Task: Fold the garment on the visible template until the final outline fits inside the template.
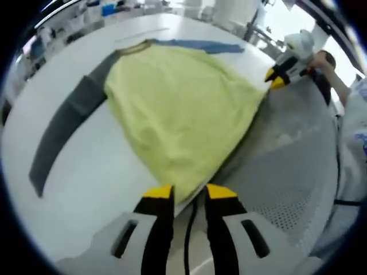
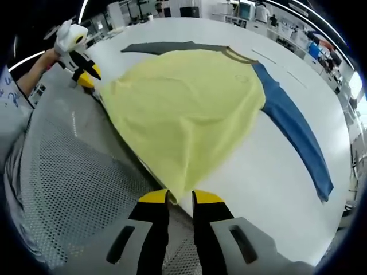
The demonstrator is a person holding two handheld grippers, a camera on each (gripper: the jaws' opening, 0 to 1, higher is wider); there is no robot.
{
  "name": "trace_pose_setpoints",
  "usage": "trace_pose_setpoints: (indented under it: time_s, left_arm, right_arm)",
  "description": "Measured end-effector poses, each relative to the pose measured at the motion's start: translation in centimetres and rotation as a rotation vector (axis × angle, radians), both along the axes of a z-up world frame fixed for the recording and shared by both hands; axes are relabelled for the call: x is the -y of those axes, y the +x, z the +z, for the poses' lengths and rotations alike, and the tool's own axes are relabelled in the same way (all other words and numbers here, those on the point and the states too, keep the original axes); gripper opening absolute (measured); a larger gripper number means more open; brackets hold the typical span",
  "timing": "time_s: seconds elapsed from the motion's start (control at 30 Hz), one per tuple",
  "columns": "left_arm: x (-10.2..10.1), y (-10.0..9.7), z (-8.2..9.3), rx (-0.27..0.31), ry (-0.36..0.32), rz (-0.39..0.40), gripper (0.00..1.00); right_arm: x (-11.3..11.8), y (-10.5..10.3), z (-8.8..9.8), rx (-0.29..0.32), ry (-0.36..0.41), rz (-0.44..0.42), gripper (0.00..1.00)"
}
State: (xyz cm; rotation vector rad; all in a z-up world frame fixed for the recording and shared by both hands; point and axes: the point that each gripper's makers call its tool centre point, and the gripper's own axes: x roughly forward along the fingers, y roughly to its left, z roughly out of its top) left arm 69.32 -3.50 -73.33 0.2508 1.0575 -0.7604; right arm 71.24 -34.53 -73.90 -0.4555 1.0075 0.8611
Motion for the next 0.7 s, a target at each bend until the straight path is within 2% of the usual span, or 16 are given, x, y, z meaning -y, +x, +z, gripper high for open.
trace_pose_setpoints:
  time_s: [0.27,0.43,0.7]
  left_arm:
    - [0.1,0.5,1.2,0.049,-0.002,-0.005,0.21]
    - [0.3,0.6,1.6,0.065,-0.009,-0.009,0.24]
    - [0.6,1.7,3.4,0.109,-0.08,0.029,0.27]
  right_arm:
    - [-0.2,0.5,1.6,0.054,0.022,-0.025,0.2]
    - [-0.5,0.9,2.3,0.083,0.052,-0.041,0.28]
    - [-1.0,1.3,3.1,0.129,0.064,-0.058,0.34]
